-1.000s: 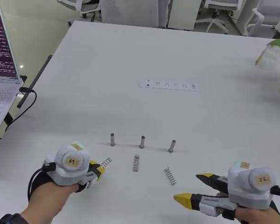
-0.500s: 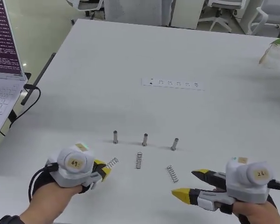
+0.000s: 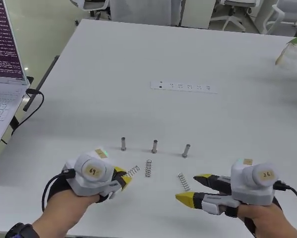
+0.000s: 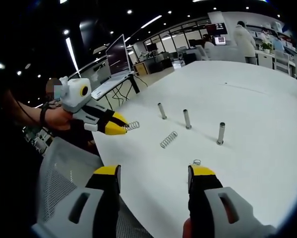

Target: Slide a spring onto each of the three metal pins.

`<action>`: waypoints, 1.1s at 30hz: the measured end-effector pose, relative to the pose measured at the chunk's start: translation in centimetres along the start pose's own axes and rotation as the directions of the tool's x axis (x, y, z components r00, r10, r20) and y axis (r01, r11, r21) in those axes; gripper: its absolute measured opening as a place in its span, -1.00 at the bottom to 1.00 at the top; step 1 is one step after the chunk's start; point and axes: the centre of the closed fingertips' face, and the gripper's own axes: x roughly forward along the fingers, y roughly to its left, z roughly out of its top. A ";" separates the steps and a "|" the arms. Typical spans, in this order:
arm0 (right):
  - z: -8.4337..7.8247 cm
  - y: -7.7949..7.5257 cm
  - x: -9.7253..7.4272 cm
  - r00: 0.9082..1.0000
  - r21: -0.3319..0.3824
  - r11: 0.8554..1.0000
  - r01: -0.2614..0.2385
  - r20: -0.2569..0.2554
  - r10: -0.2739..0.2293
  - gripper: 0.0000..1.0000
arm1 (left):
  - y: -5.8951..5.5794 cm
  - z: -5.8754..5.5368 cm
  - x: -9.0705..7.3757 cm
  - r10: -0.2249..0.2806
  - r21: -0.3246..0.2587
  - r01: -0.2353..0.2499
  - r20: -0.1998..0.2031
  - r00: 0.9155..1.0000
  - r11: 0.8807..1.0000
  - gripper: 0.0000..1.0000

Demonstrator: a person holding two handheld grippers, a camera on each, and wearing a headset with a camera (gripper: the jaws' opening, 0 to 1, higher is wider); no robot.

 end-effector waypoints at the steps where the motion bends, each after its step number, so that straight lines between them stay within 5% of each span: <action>1: 0.0 0.0 0.1 1.000 -0.003 1.000 -0.002 -0.003 0.002 0.06 | -0.3 0.1 0.1 -0.007 0.003 0.007 0.000 1.000 1.000 -0.96; 18: 0.9 0.5 1.2 0.999 -0.026 0.999 -0.037 -0.010 0.036 -0.04 | -4.7 2.0 1.6 -0.101 0.088 0.100 0.010 0.995 0.991 -0.96; 33: 1.5 0.8 1.6 0.999 0.006 0.999 -0.049 0.012 0.049 -0.21 | -6.8 3.5 2.2 -0.149 0.144 0.145 0.017 0.989 0.979 -0.96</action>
